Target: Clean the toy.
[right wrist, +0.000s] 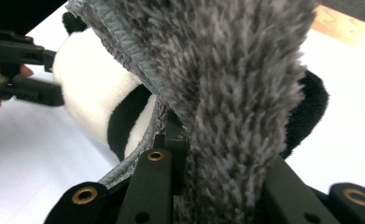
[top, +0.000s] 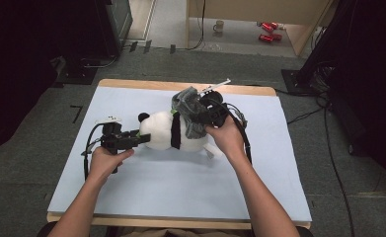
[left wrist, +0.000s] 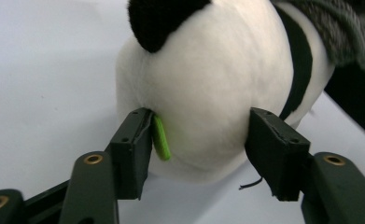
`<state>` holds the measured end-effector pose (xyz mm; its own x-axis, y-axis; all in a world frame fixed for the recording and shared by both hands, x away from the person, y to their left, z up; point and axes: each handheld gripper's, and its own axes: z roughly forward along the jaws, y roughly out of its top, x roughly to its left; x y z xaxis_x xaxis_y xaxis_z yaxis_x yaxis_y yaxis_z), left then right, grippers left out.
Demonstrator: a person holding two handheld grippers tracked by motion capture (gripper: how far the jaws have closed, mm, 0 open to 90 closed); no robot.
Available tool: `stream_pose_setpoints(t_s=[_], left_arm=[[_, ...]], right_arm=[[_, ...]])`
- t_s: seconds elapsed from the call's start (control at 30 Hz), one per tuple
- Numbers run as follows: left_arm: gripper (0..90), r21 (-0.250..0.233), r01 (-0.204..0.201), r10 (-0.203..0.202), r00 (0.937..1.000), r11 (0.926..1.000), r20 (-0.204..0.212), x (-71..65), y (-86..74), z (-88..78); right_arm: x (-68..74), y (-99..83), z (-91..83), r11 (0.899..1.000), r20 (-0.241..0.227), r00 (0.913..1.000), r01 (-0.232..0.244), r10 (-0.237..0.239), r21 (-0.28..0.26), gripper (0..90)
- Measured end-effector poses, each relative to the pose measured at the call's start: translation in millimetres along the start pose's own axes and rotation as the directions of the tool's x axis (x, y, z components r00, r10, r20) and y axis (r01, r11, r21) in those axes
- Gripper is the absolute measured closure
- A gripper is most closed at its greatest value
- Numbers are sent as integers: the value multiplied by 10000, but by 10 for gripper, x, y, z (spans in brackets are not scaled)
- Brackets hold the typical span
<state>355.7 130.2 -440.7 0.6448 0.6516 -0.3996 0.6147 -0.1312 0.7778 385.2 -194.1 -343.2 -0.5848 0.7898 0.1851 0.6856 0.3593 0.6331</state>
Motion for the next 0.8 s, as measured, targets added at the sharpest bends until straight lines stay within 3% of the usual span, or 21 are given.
stream_pose_setpoints(t_s=[0.1,0.23,0.3,0.5,0.63,0.8], left_arm=[[359,82,-706,707,9975,9975,-70,-2,-47,20],[359,566,-687,692,9976,9960,-78,36,-101,121],[358,562,-708,713,9974,9959,-67,58,-120,171],[378,-162,-802,799,9967,9966,-157,166,-165,280],[386,-695,-1249,1241,9921,9897,-153,192,-190,302],[362,-936,-1114,1121,9937,9894,31,199,-157,300]], right_arm=[[-33,8,19,9999,-51,10000,-69,69,-119,781],[-66,12,25,9996,-33,10000,-71,70,-255,774],[-79,11,19,9995,41,9999,-94,96,-299,771],[-100,15,54,9991,-134,9997,-208,203,-382,771],[-106,16,63,9990,-124,9998,-186,181,-406,770],[-165,-2,40,9986,-82,9995,-314,311,-421,771]])
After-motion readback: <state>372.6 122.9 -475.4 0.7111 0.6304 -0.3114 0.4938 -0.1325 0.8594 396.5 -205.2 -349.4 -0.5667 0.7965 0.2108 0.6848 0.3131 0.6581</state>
